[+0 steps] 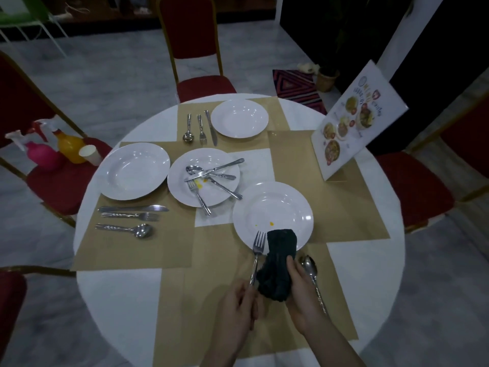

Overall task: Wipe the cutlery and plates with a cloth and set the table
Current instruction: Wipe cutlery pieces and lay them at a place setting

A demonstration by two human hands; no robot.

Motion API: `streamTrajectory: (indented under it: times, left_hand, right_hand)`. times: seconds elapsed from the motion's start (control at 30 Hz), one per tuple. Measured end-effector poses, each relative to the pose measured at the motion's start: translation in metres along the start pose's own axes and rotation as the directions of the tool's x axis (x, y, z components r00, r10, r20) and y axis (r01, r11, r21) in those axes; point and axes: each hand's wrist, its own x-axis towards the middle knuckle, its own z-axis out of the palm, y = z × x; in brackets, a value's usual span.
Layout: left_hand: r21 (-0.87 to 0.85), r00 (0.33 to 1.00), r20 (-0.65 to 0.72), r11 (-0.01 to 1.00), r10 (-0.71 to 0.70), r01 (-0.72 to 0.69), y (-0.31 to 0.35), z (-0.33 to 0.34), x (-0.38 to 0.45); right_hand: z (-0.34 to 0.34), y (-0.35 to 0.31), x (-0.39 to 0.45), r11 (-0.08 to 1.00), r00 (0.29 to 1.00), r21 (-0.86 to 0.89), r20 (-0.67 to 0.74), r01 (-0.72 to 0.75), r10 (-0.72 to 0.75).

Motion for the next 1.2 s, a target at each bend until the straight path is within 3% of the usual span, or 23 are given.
streamTrajectory:
  times: [0.2, 0.37, 0.47, 0.67, 0.8, 1.1, 1.2]
  left_hand:
    - [0.113, 1.0, 0.0, 0.994, 0.01, -0.01, -0.013, 0.042, -0.017]
    - [0.204, 0.998, 0.003, 0.977, 0.056, -0.055, -0.019, 0.065, -0.025]
    - [0.234, 0.997, 0.013, 0.97, 0.071, -0.072, -0.019, 0.071, -0.032]
    - [0.181, 0.993, 0.058, 0.977, 0.104, -0.113, -0.015, 0.077, -0.042]
    - [0.098, 0.994, 0.056, 0.99, 0.093, -0.098, -0.021, 0.08, -0.046]
    - [0.036, 0.984, 0.145, 0.993, 0.106, -0.112, -0.012, 0.083, -0.049]
    - [0.064, 0.984, 0.141, 0.991, 0.107, -0.117, -0.009, 0.085, -0.048]
  right_hand:
    - [-0.033, -0.003, 0.002, 1.0, 1.0, 0.023, 0.005, -0.015, 0.015]
    - [-0.047, -0.008, 0.001, 1.0, 0.986, 0.006, -0.163, 0.024, -0.023]
    - [-0.055, -0.012, 0.003, 0.999, 0.989, 0.04, -0.15, 0.001, 0.005]
    - [-0.05, -0.009, 0.001, 0.987, 1.0, -0.16, -0.003, 0.011, -0.011]
    - [-0.044, -0.004, -0.001, 0.981, 0.997, -0.183, 0.05, 0.058, -0.05]
    - [-0.058, -0.02, 0.004, 0.975, 0.976, -0.206, -0.181, 0.083, -0.121]
    - [-0.059, -0.02, 0.005, 0.977, 0.984, -0.197, -0.143, 0.079, -0.109]
